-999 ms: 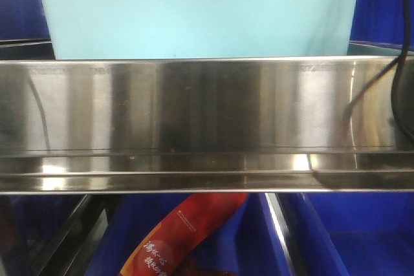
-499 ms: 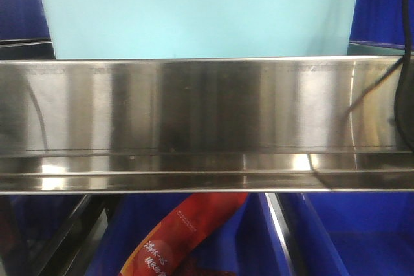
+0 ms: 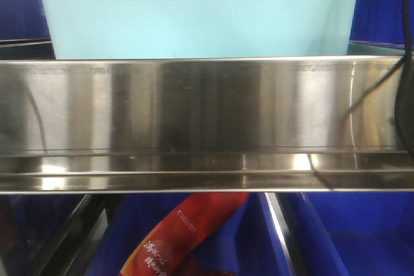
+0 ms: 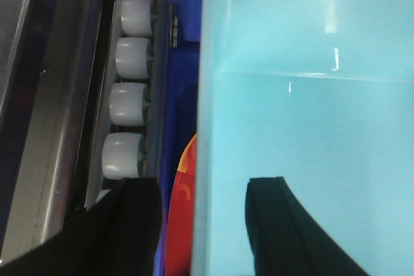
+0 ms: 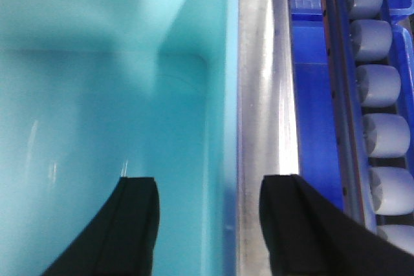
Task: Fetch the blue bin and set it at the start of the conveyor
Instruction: 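Close both grippers on the light-blue bin's opposite side walls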
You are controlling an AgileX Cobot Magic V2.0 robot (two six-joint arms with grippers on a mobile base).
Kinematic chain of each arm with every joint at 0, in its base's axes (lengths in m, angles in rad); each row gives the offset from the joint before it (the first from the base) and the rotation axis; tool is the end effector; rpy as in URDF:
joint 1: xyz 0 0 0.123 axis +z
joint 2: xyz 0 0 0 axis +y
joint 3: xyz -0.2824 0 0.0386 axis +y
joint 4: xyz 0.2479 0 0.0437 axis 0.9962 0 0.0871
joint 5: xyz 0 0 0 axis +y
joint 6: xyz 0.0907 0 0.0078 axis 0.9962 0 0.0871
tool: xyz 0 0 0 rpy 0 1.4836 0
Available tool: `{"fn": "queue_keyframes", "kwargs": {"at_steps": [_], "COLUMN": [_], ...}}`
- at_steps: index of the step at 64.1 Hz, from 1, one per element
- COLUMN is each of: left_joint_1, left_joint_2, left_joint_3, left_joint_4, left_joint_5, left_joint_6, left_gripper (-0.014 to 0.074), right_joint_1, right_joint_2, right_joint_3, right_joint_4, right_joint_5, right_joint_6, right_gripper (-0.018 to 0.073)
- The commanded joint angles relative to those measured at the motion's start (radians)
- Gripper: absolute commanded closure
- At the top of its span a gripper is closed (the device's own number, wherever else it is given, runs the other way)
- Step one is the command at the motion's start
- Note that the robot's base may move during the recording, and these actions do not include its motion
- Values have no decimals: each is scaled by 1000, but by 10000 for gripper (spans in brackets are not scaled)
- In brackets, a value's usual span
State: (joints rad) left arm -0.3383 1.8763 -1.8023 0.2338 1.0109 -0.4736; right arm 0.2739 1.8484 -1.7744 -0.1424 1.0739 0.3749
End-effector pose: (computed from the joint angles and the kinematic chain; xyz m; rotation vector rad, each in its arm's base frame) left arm 0.4035 -0.1230 0.3315 -0.0875 2.5259 -0.0204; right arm 0.3971 0.0998 0.3306 0.0859 2.6127 0.0399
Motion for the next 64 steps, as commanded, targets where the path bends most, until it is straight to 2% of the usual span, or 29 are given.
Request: {"fn": "queue_keyframes", "kwargs": {"at_steps": [1, 29, 50, 64], "left_joint_1": [5, 5, 5, 5], "left_joint_2": [-5, -5, -5, -5], "left_joint_3": [-2, -2, -2, -2], "left_joint_4": [-3, 10, 8, 8], "left_joint_5": [-13, -26, 44, 42], "left_joint_6": [1, 1, 1, 1], "left_gripper": [354, 354, 354, 354], "right_joint_1": [-4, -4, -4, -4], "right_joint_2": [-6, -6, -6, -6], "right_joint_3": [-10, -10, -10, -10], "right_joint_4": [-5, -5, -5, -5], "right_joint_5": [-5, -7, -3, -1], "right_joint_6": [-7, -7, -7, -7], "right_gripper": [305, 305, 305, 305]}}
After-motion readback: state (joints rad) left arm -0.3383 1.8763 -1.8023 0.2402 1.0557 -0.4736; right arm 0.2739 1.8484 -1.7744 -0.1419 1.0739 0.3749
